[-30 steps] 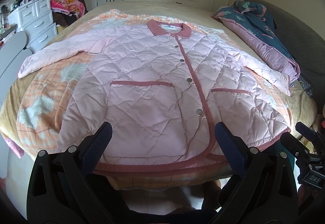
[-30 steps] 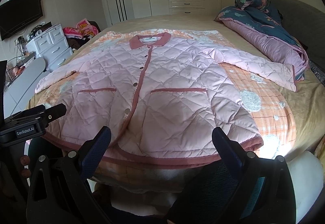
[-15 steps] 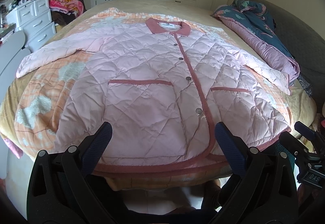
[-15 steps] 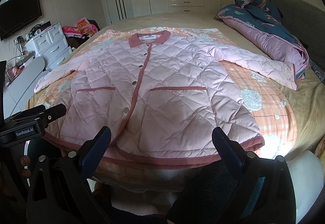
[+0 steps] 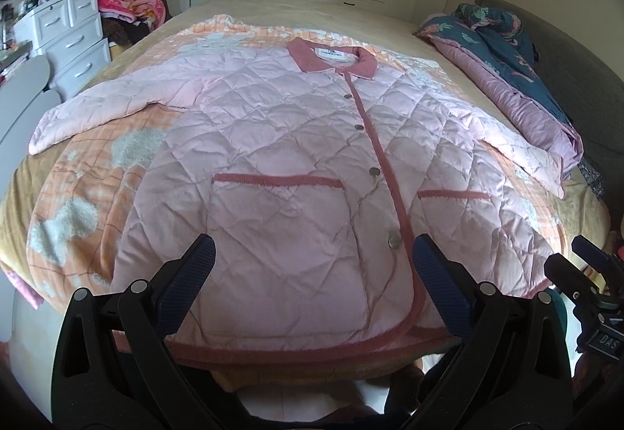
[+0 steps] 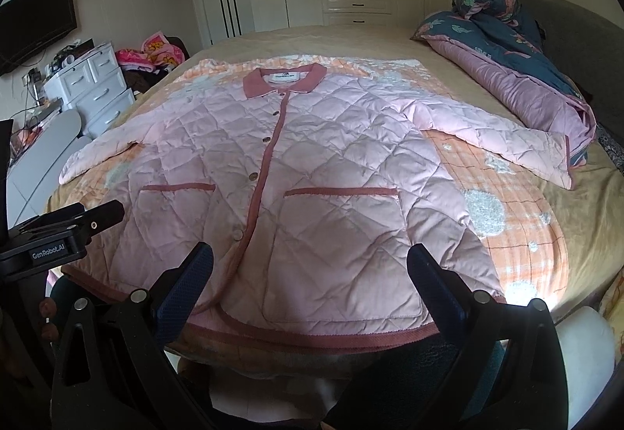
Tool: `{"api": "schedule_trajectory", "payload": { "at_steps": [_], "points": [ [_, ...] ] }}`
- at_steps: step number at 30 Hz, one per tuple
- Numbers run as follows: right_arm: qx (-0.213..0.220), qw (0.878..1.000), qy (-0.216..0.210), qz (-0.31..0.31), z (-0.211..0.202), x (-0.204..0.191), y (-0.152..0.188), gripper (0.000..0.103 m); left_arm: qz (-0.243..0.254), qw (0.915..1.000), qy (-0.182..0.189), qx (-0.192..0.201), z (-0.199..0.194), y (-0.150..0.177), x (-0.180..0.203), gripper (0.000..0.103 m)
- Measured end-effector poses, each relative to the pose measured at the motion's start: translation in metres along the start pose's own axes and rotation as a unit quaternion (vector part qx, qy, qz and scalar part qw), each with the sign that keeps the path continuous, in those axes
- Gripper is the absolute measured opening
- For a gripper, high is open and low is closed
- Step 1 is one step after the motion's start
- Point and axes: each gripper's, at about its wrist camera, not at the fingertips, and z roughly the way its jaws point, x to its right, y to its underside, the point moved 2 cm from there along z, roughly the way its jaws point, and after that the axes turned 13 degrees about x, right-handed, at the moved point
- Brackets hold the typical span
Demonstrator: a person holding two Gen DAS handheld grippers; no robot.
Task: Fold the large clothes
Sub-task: 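Move the right tool to the jacket sleeve and grasp its cuff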
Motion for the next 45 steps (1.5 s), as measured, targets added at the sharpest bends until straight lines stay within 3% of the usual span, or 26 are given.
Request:
{"api": "schedule_trajectory", "payload": {
  "at_steps": [18, 25, 45],
  "points": [
    [0.028, 1.0, -0.004, 0.005, 0.053, -0.005, -0.084, 0.099, -0.013, 0.9995, -0.019, 0.021, 0.042, -0.073, -0.009, 0.095],
    [0.035, 0.999, -0.008, 0.011, 0.073, -0.002, -0.113, 0.099, -0.018, 0.9997, -0.005, 0.016, 0.061, -0.096, -0.005, 0.095],
    [0.063, 0.994, 0.03, 0.079, 0.145, 0.049, -0.178, 0.099, -0.025, 0.9993, 0.01, 0.027, 0.123, -0.166, 0.021, 0.095]
  ]
}}
